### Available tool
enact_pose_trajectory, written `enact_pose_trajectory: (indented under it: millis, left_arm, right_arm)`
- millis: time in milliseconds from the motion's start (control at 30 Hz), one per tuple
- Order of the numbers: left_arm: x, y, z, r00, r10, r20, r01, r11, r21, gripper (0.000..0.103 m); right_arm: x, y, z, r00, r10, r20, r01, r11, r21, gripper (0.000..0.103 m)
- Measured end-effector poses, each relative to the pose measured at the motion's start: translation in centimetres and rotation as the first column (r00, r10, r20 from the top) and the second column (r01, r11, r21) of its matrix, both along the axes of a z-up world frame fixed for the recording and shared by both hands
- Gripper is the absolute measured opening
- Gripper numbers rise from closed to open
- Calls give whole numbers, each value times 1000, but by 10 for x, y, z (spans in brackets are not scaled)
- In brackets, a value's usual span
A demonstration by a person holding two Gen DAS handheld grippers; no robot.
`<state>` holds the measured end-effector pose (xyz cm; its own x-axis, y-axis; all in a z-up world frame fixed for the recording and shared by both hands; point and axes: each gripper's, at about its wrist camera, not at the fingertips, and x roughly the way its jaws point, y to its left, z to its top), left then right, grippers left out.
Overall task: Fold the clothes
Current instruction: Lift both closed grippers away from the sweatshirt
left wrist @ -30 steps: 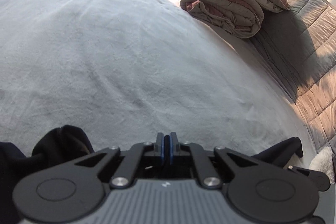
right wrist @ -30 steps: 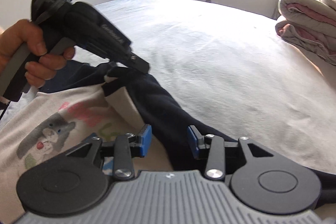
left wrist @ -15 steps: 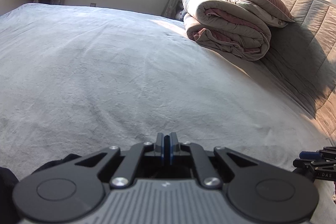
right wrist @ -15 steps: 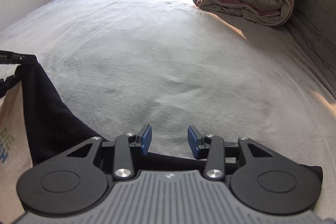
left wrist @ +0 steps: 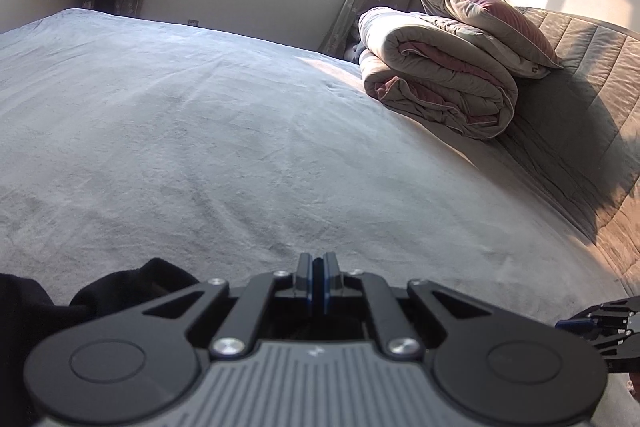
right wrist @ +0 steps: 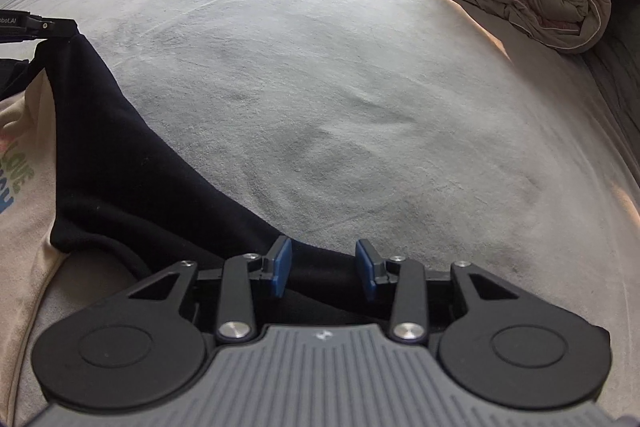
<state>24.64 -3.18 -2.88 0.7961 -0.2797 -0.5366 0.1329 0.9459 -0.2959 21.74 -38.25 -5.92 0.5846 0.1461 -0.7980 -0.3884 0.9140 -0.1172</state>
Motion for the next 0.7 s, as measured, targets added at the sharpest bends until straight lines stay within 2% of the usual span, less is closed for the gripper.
enact_pose_trajectory:
  millis: [133, 233, 400, 467, 567, 700]
  left_arm:
    - [-11, 3, -9, 1000, 8, -10, -8, 1000, -2, 5]
    - [-15, 5, -16, 1000, 13, -28, -13, 1000, -1, 5]
    - [-9, 6, -17, 999, 23, -41, -23, 1000, 3, 5]
    - [-4, 4, -13, 999, 24, -27, -24, 1000, 11, 5]
    - [6, -4, -8, 1000, 26, 2, -27, 999, 22, 5]
    - [19, -17, -7, 998, 42, 38, -43, 999, 30, 5]
  right_arm:
    - [-5, 0, 1, 1000, 26, -8, -26, 1000, 1, 39]
    - [-3, 8, -7, 999, 49, -16, -50, 998, -46, 31]
    - [-12, 19, -11, 997, 59, 45, -54, 993, -101, 8]
    - [-16, 23, -11, 995, 62, 74, -53, 991, -125, 4]
    - [-22, 20, -5, 984, -2, 180, 24, 993, -117, 2]
    - [-20, 24, -1, 946, -62, 317, 113, 983, -145, 2]
